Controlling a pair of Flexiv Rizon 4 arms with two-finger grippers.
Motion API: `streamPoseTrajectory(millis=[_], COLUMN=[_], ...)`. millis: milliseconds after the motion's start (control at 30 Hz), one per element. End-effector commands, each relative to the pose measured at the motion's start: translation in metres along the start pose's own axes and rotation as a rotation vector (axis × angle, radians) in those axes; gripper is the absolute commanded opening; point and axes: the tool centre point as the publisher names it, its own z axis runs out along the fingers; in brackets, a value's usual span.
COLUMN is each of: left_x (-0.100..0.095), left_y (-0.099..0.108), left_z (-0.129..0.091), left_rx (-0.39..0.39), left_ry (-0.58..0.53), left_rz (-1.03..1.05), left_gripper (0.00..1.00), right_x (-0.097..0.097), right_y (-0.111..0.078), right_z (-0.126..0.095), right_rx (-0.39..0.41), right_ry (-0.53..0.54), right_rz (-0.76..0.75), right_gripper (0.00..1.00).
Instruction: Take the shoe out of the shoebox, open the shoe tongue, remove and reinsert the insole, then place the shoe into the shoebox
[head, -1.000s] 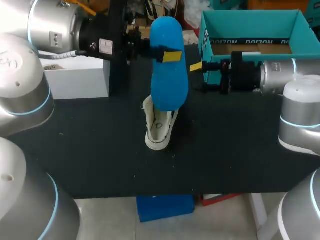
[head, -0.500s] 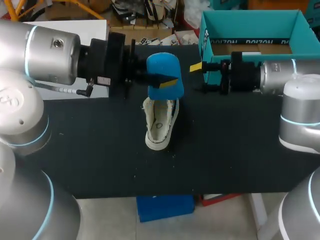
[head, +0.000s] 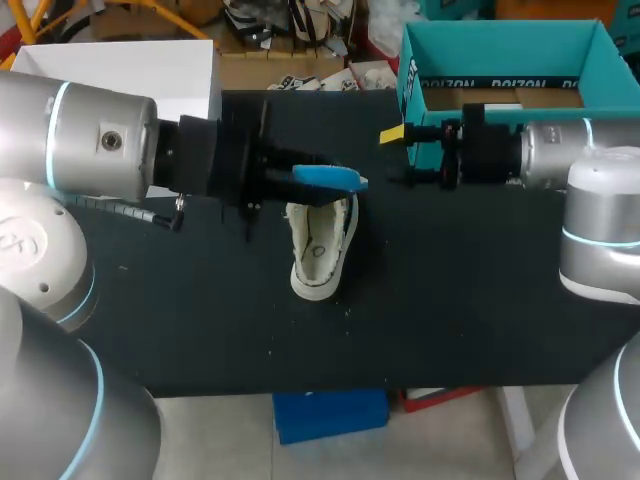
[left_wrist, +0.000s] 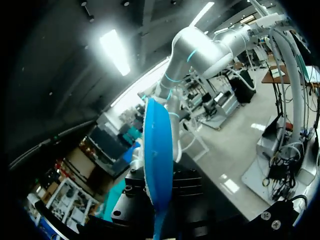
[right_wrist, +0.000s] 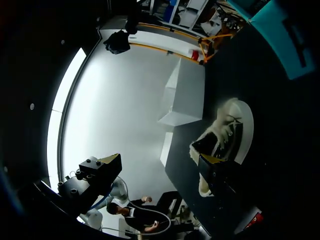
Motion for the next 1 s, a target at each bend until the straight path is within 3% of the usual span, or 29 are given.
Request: streamPoseTrajectory(millis=[33, 167, 467, 700, 867, 1000], left_x=[0.059, 0.075, 0.106, 0.111, 0.111, 0.111], left_y=[0.012, 0.022, 0.065, 0.108, 0.13, 0.13], left_z=[-0.026, -0.029, -0.021, -0.004, 0.007, 0.007], left_rx=[-0.026, 0.014, -0.005, -0.033, -0.068, -0.068], left_ry=[-0.174, -0.209, -0.218, -0.274, -0.247, -0.247], left_rz=[0.277, 0.325, 0.389, 0.434, 0.441, 0.441], left_gripper=[0.0, 0.0, 0.0, 0.0, 0.0, 0.0], right_x=[0.0, 0.0, 0.0, 0.0, 0.0, 0.0], right_y=[-0.001, -0.001, -0.001, -0.001, -0.001, -0.001], right_z=[0.001, 0.001, 0.001, 0.001, 0.001, 0.001], right_rx=[-0.003, -0.003, -0.003, -0.003, -0.003, -0.003], right_ry=[-0.002, -0.002, -0.002, -0.002, -0.002, -0.002], right_rz=[0.0, 0.0, 0.0, 0.0, 0.0, 0.0], right_gripper=[1.0, 1.0, 1.0, 1.0, 1.0, 1.0])
